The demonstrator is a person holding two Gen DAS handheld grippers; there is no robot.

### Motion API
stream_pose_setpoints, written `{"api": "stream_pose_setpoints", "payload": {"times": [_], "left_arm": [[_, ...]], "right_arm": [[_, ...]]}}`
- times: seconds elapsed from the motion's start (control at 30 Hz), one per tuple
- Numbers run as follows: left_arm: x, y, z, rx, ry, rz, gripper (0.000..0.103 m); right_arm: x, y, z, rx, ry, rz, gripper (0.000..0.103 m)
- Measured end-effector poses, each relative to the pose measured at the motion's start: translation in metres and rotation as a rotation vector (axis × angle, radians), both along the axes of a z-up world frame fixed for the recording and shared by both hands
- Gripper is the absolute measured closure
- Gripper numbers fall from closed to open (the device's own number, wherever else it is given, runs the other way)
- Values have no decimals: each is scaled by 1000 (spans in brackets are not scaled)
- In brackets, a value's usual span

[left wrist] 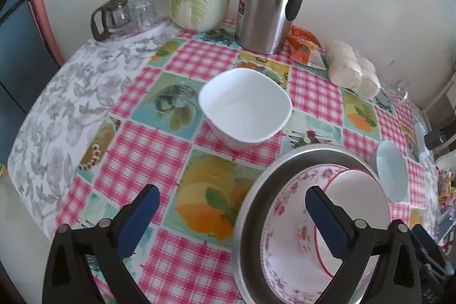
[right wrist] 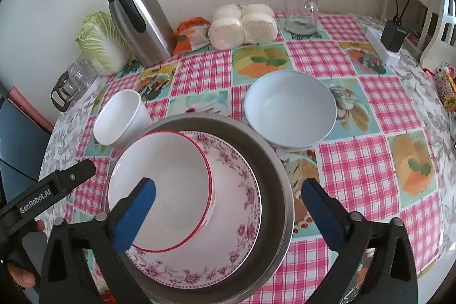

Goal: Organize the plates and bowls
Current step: 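Open the right gripper and withdraw from the red-rimmed bowl, then move the right gripper to the rim of the white square bowl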

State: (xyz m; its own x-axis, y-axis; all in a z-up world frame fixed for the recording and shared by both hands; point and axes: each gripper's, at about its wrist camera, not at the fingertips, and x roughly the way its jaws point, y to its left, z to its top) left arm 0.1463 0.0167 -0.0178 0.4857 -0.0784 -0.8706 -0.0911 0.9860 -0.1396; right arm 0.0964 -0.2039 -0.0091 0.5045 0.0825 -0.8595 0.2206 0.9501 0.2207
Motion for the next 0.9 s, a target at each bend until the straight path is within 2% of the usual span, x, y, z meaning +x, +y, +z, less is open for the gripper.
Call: {"api": "stream_pose_setpoints", "payload": {"times": [0.33,0.57,0.73,0.9], "left_arm": [[0,11,-1,9,-13,19,0],[2,33,0,1,-18,52,0],[3,47,6,74,-38,83,0],[6,65,10,87,-57,113,0]], "right_arm": [[0,5,4,-5,-26,12,0],[2,20,7,-28,-33,36,0],[4,34,13,-31,-58,54,0],[7,58,13,-33,-64,105,0]]}}
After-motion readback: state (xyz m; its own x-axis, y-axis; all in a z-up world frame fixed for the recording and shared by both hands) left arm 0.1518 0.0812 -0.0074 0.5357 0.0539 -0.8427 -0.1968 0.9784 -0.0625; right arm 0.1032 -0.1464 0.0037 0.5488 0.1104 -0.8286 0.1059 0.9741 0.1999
